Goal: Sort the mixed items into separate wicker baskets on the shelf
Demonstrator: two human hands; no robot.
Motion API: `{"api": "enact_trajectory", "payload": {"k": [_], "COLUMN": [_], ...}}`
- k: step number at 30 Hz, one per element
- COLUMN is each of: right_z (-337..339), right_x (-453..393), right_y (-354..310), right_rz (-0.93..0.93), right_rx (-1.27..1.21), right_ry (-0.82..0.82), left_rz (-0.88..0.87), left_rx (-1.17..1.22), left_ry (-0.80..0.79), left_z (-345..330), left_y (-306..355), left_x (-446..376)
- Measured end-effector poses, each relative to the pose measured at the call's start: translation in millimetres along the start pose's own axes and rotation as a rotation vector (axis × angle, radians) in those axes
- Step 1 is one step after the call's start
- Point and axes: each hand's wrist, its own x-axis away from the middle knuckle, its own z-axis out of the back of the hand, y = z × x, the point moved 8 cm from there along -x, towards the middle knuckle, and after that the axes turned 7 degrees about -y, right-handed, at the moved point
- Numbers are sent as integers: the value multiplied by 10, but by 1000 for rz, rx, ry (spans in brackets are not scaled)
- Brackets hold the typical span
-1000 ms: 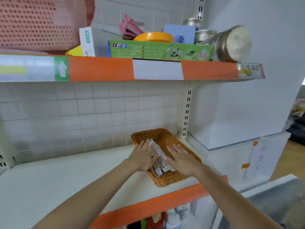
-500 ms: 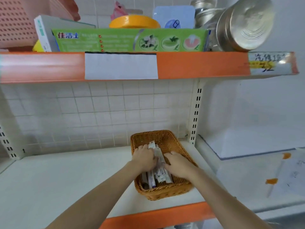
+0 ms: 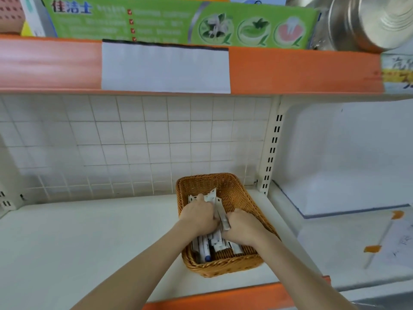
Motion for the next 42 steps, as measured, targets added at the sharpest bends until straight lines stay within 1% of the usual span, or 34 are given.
{"api": "enact_trajectory", "payload": {"k": [4,9,13,19,23,26,28,32,35,42], "right_z": [37,46,59,194,284,356,378,349,316,274], "right_x": [16,46,59,101,152,208,267,368,422,607], "right_y": [7,13,14,59,87,79,35,-151,-375,-1193], "right_rz": [-28,-48,-42,-62,-54,-12,23,92,125,205], "right_rx": [27,57,27,-103,-225,-282,-299,-421,-493,-464], "right_ry": [31,50,79,272,341,399,406,372,335,324], "left_rz": [-35,-24,-21,17,-14,-29,-35,-1,55,211], "left_rx": [13,-8,5,240,238,285,326,403,405,418], "left_ry": [-7,-19,-10,106,171,205,231,265,278,276], "left_z": [2,7,-5,79,166,220,245,297,341,328], "left_y": [33,44,37,-47,-9,-4,-1,-110,-292,-1025], "left_x": [10,23,14,24,95,153,233,510,727,1318]}}
